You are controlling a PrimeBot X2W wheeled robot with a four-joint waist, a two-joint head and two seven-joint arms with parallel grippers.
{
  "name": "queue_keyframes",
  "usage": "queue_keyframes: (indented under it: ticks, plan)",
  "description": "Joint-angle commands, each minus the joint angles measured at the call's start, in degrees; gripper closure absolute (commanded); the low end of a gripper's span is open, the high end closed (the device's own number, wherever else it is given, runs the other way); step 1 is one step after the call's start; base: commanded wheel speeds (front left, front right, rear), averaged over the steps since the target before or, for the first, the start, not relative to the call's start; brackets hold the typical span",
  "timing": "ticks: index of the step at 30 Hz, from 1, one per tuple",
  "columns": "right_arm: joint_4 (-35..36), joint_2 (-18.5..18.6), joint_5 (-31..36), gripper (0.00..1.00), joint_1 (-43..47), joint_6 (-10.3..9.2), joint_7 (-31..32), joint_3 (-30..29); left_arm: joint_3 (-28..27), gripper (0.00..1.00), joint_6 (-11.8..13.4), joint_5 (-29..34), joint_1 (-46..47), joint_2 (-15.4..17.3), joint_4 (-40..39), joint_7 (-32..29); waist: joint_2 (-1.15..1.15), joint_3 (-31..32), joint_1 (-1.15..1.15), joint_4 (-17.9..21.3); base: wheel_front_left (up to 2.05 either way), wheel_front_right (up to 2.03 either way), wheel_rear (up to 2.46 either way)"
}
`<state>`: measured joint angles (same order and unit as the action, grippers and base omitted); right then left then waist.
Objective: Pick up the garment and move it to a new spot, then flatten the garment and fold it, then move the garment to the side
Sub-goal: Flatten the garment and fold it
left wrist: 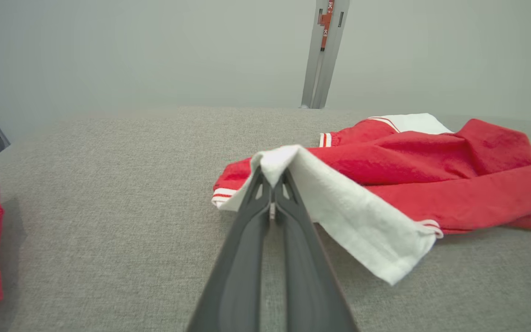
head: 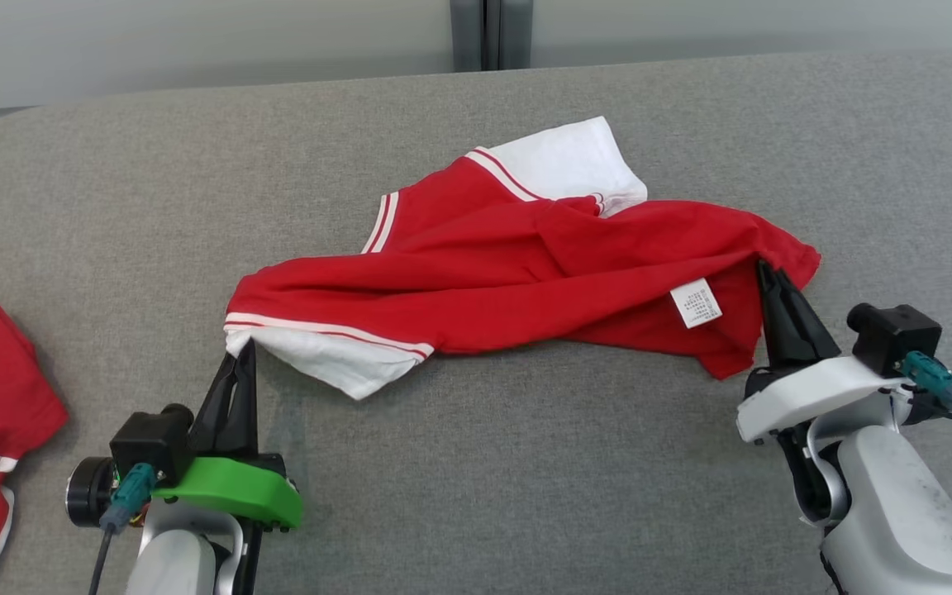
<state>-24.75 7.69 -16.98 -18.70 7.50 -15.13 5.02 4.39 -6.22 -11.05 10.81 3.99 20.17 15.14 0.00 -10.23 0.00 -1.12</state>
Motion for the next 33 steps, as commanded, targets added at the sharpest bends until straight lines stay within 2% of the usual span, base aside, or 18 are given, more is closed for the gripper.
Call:
queue_keyframes:
  ticks: [1, 7, 16, 19, 23, 28, 31, 33]
  plan:
    - [1.33, 0.53, -0.10, 1.00, 1.10, -0.02, 0.00, -0.35, -0.36, 1.00, -0.35, -1.53, -0.31, -0.21, -0.77, 0.00, 0.00, 0.40, 0.00, 0.38, 0.00, 0.00, 0.00]
    - [8.01, 3.60, -1.94, 1.00, 2.09, -0.02, 0.00, -1.13, -1.00, 1.00, -0.98, -8.70, -0.52, -0.39, -6.72, -0.86, 0.00, 1.81, 0.00, 1.27, 0.00, 0.00, 0.00]
    - [15.67, 9.74, -7.58, 1.00, 1.77, -0.02, -0.01, -2.25, -3.76, 1.00, -1.21, -24.89, 4.14, 0.15, -23.66, -10.90, 0.00, 4.41, 0.00, 1.60, 0.00, 0.00, 0.00]
    - [18.40, 11.47, -10.58, 1.00, 0.03, -0.02, 0.00, -3.58, -5.32, 1.00, -0.08, -28.95, 7.61, 0.60, -28.80, -15.13, 0.00, 4.97, 0.00, 1.90, 0.00, 0.00, 0.00]
    - [20.52, 13.58, -13.66, 1.00, -3.71, -0.02, 0.74, -1.27, -6.70, 1.00, 3.06, -31.79, 14.31, 1.56, -33.61, -20.48, 0.00, 5.19, 0.00, 2.87, 0.00, 0.00, 0.00]
    - [18.90, 16.35, -14.88, 1.00, -13.50, -0.02, 3.59, 0.91, -7.76, 1.00, 7.30, -33.35, 26.13, 2.56, -31.12, -25.53, 0.00, 3.24, 0.00, 3.47, 0.00, 0.00, 0.00]
    - [15.98, 17.44, -14.13, 1.00, -21.00, -0.02, 5.00, 2.00, -8.06, 1.00, 9.08, -34.02, 35.23, 3.22, -24.69, -27.54, 0.00, 0.20, 0.00, 2.97, 0.00, 0.00, 0.00]
    - [13.40, 17.90, -13.47, 1.00, -26.35, -0.02, 6.04, 3.49, -7.24, 1.00, 9.26, -32.39, 41.64, 4.48, -19.84, -28.12, 0.00, -2.61, 0.00, 2.59, 0.00, 0.00, 0.00]
